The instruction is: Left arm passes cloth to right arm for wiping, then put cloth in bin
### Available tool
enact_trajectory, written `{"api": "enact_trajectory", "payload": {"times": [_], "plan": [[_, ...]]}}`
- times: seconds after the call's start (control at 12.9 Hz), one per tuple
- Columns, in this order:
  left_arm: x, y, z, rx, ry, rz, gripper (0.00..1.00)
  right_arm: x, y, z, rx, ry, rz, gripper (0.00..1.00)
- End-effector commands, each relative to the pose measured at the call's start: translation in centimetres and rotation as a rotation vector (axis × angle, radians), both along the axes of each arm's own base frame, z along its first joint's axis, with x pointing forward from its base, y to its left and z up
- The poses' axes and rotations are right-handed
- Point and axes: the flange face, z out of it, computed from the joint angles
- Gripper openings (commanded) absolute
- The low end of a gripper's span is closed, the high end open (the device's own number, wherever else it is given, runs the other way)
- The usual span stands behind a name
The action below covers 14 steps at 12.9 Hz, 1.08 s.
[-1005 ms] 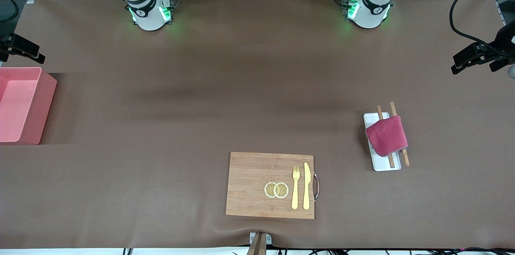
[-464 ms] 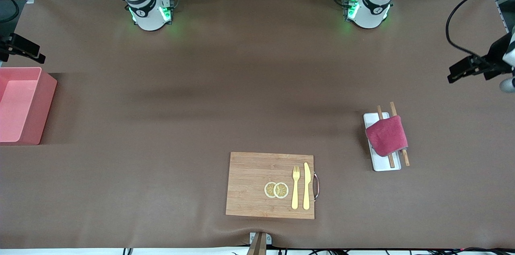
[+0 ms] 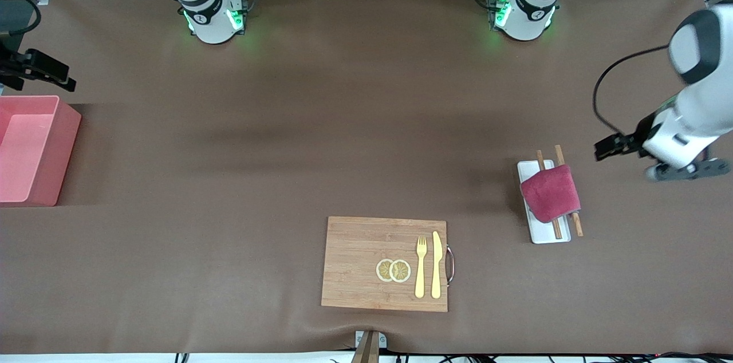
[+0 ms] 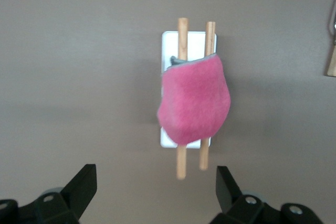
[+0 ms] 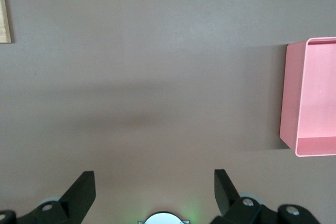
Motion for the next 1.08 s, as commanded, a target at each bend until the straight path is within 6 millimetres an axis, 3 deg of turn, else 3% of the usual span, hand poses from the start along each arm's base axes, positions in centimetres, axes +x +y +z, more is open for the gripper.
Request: {"api": "enact_trajectory", "payload": {"times": [0.0,0.23,0.46,0.7,0.85,1.0], "plan": [[0.8,-1.3,-4.0,-0.019,0.003,0.036,1.0,0.3,0.7,-0.4,0.004,0.013,0.0,1.0],[0.7,-2.3,-7.4,-0.014,0.058,0.04,0.82,1.2,1.8,-1.9,0.022,0.04,0.018,1.0],[-0.1,-2.3,-9.6,-0.014,0.065,0.041,0.77,2.6,4.0,-4.4,0.056,0.082,0.05,1.0],[0.1,-2.0,-11.6,-0.013,0.071,0.046,0.65,3.0,4.4,-5.3,0.09,0.093,0.056,1.0],[0.3,-1.7,-12.3,-0.013,0.06,0.049,0.56,3.8,5.1,-7.0,0.102,0.122,0.07,1.0],[0.4,-1.8,-12.5,-0.009,0.06,0.045,0.5,4.8,8.4,-9.6,0.092,0.166,0.126,1.0]]}}
